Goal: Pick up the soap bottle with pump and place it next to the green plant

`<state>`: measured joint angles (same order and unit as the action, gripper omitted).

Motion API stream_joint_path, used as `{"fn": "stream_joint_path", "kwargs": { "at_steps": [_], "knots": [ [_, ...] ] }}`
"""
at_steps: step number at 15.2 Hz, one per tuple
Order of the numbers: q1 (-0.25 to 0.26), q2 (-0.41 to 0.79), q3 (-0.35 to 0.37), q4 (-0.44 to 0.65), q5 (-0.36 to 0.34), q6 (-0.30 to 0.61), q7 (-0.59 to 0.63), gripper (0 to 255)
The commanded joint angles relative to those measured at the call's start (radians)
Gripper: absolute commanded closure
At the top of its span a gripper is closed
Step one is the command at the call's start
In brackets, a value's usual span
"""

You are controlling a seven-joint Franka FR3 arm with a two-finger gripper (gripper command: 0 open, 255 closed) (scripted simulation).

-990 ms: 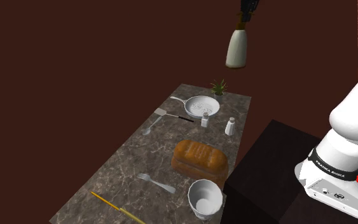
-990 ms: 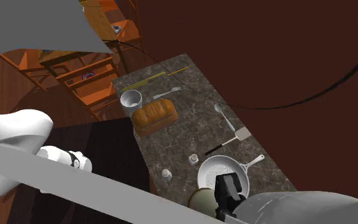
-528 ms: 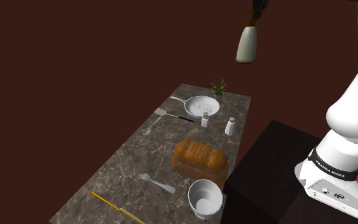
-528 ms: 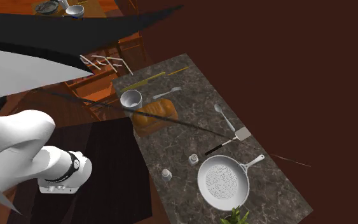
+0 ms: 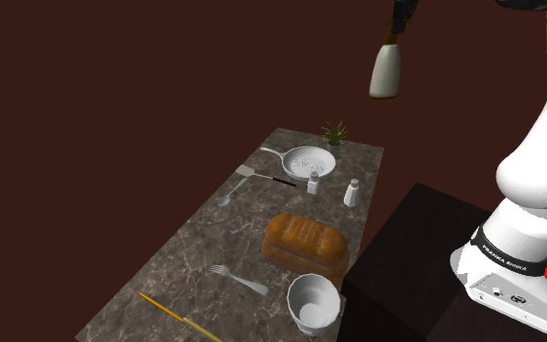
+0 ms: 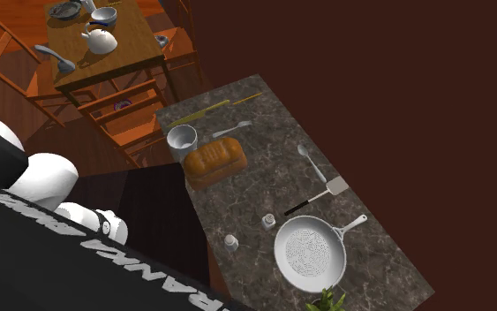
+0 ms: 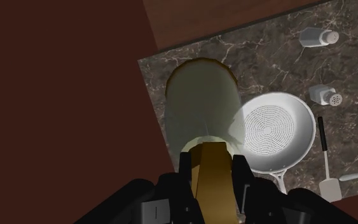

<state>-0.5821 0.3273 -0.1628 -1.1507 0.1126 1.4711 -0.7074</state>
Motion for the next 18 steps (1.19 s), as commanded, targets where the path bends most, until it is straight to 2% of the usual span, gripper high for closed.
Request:
{"fn": "stream_joint_path", "kwargs": {
  "at_steps": [1, 18],
  "knots": [
    [0.004, -0.014, 0.000, -0.047, -0.003, 0.035, -0.001, 255],
    [0.018, -0.066, 0.003, -0.353, -0.010, 0.289, -0.013, 255]
  ]
}}
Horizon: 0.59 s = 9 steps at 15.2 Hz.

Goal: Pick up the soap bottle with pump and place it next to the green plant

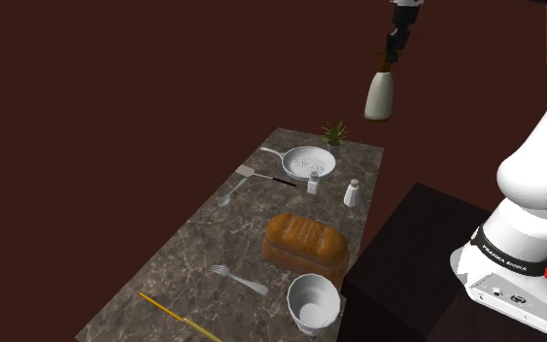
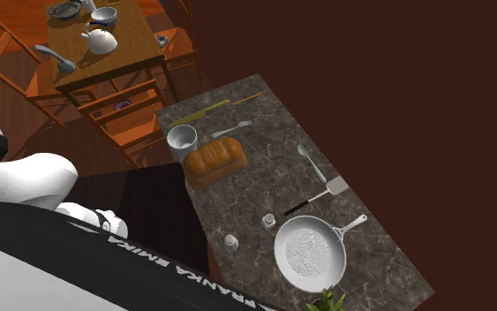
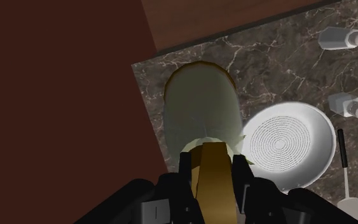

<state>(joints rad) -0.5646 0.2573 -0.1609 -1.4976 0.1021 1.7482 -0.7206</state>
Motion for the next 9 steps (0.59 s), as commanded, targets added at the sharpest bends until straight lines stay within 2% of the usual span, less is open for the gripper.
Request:
{"fn": "stream_joint_path", "kwargs": {
  "at_steps": [1, 9],
  "knots": [
    [0.001, 0.004, 0.001, -0.020, 0.001, 0.025, -0.001, 255],
    [0.003, 0.011, 0.003, -0.118, 0.005, 0.130, -0.008, 255]
  ]
}}
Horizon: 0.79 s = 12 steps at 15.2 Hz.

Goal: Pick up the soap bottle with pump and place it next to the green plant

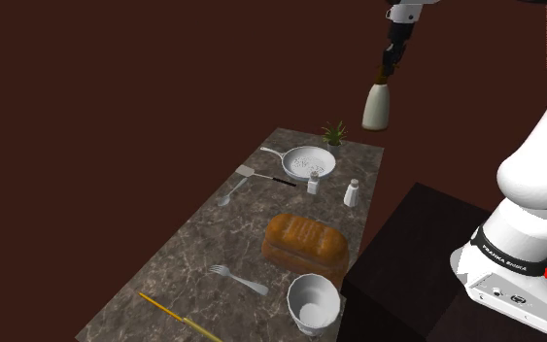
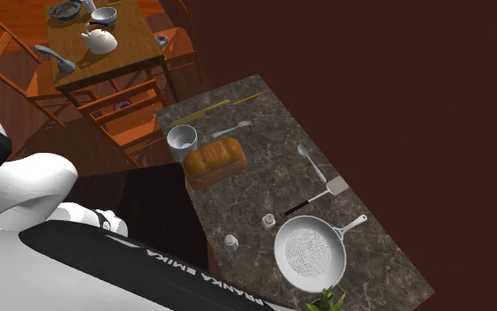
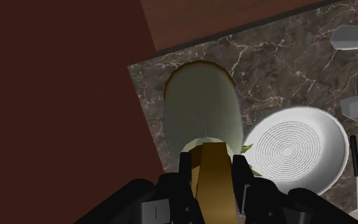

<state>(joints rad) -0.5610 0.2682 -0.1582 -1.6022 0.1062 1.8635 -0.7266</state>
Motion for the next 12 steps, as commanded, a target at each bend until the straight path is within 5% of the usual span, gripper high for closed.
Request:
{"fn": "stream_joint_path", "kwargs": {
  "at_steps": [1, 12],
  "knots": [
    [0.000, 0.002, 0.000, -0.024, 0.001, 0.027, -0.003, 255],
    [0.000, 0.036, 0.004, -0.126, 0.012, 0.162, -0.016, 255]
  ]
}}
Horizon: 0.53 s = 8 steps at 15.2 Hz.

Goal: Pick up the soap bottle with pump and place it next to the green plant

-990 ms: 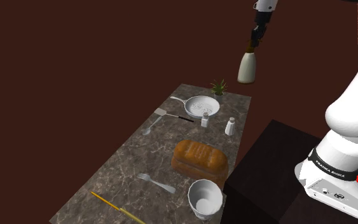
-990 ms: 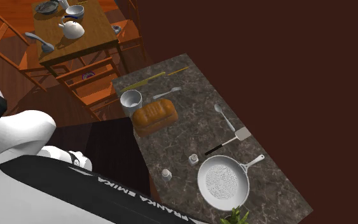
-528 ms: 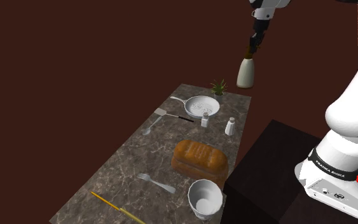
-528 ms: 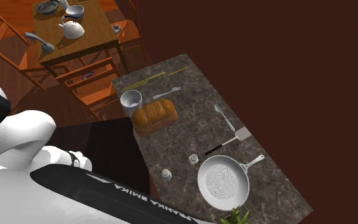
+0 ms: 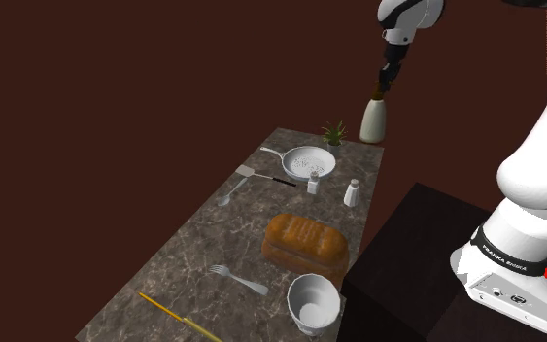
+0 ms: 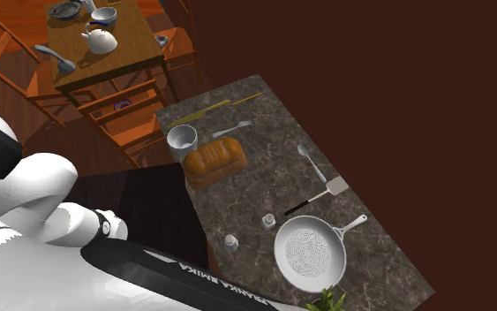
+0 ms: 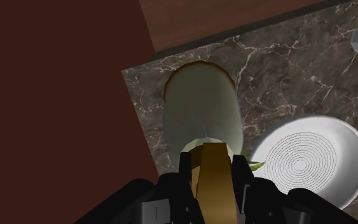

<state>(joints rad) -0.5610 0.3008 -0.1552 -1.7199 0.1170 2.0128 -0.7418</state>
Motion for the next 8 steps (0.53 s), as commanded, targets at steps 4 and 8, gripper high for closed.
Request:
{"fn": "stream_joint_path", "kwargs": {
  "at_steps": [4, 8],
  "knots": [
    [0.000, 0.022, 0.002, -0.037, 0.006, 0.060, -0.006, 255],
    [-0.001, 0.043, 0.004, -0.063, 0.013, 0.106, -0.012, 255]
  ]
}}
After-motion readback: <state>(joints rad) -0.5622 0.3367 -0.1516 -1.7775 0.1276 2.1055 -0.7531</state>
